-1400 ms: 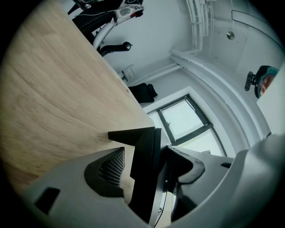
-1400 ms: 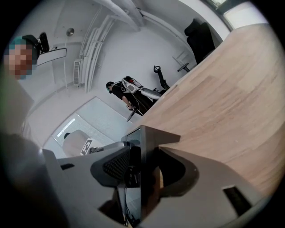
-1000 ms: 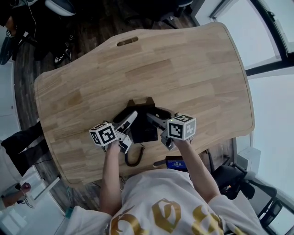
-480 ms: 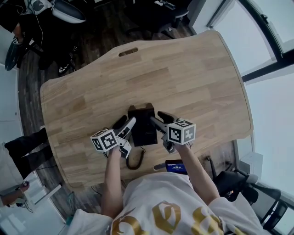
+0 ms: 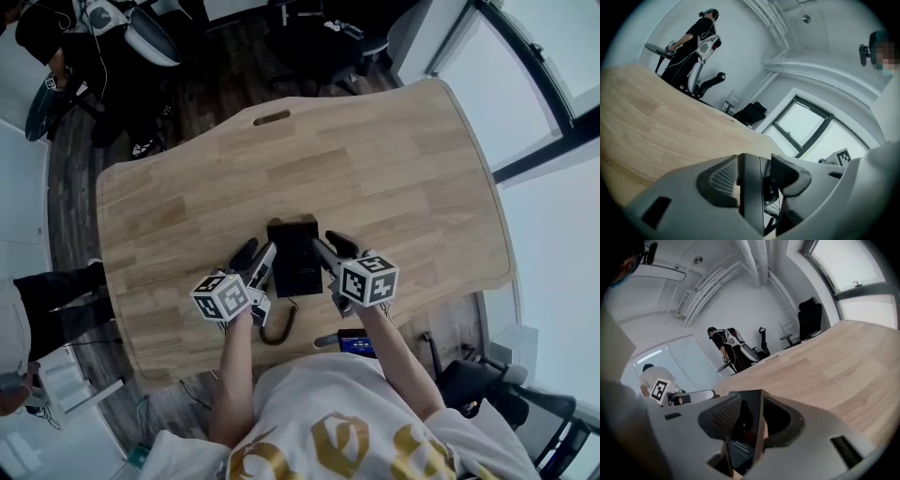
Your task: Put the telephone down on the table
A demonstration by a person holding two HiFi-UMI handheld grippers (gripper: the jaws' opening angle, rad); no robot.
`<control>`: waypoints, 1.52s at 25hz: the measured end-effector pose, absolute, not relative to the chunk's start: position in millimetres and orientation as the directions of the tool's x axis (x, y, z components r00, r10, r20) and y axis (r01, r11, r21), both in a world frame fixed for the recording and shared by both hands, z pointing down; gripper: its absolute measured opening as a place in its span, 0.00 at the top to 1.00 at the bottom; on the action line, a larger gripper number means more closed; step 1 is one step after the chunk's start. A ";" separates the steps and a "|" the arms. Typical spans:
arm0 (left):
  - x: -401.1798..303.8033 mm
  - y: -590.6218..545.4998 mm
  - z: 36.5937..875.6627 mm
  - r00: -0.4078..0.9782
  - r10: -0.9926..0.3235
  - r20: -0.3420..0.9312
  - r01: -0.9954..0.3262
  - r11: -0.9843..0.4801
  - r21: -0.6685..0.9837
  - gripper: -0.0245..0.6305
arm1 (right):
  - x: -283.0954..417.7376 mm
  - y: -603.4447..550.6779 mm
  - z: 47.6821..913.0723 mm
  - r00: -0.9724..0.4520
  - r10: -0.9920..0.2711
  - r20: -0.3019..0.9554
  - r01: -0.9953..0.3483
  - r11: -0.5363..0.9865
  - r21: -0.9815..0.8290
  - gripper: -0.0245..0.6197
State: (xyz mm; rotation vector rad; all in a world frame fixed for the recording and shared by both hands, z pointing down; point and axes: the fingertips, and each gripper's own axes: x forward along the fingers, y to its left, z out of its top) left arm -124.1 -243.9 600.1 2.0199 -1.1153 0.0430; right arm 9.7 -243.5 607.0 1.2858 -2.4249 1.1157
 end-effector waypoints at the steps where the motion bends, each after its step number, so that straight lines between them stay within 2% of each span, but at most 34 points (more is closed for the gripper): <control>1: -126.8 -243.8 595.8 0.588 -0.708 0.390 -0.745 -0.287 0.602 0.71 | 9.9 -242.5 604.5 -0.599 -0.643 0.477 -0.785 0.357 -0.505 0.75; 2: -128.8 -243.8 591.5 0.571 -0.722 0.392 -0.763 -0.291 0.577 0.85 | 10.4 -241.6 600.9 -0.589 -0.651 0.479 -0.797 0.370 -0.478 0.78; 3: -129.5 -243.5 587.3 0.562 -0.729 0.390 -0.774 -0.296 0.560 0.92 | 11.0 -240.7 596.5 -0.584 -0.660 0.473 -0.802 0.379 -0.461 0.84; 4: -129.2 -242.9 583.4 0.558 -0.734 0.388 -0.780 -0.303 0.547 0.92 | 11.7 -239.7 591.6 -0.584 -0.669 0.460 -0.801 0.382 -0.462 0.91; 5: -128.9 -242.2 579.8 0.554 -0.738 0.386 -0.786 -0.310 0.535 0.93 | 12.2 -238.7 586.6 -0.590 -0.677 0.440 -0.792 0.377 -0.481 0.92; 8: -127.9 -238.6 569.7 0.540 -0.752 0.379 -0.800 -0.320 0.507 0.94 | 13.1 -233.7 574.5 -0.607 -0.687 0.399 -0.767 0.376 -0.520 0.93; 16: -123.7 -222.4 546.1 0.525 -0.770 0.362 -0.824 -0.352 0.445 0.95 | 11.4 -214.7 548.2 -0.576 -0.719 0.389 -0.809 0.430 -0.402 0.94; 20: -121.9 -208.5 525.5 0.510 -0.788 0.345 -0.844 -0.382 0.376 0.95 | 8.7 -202.7 529.9 -0.569 -0.740 0.359 -0.814 0.442 -0.378 0.94; 38: -96.6 -139.9 457.7 0.524 -0.822 0.225 -0.845 -0.468 0.259 0.95 | 18.0 -127.6 473.0 -0.554 -0.791 0.258 -0.826 0.486 -0.284 0.94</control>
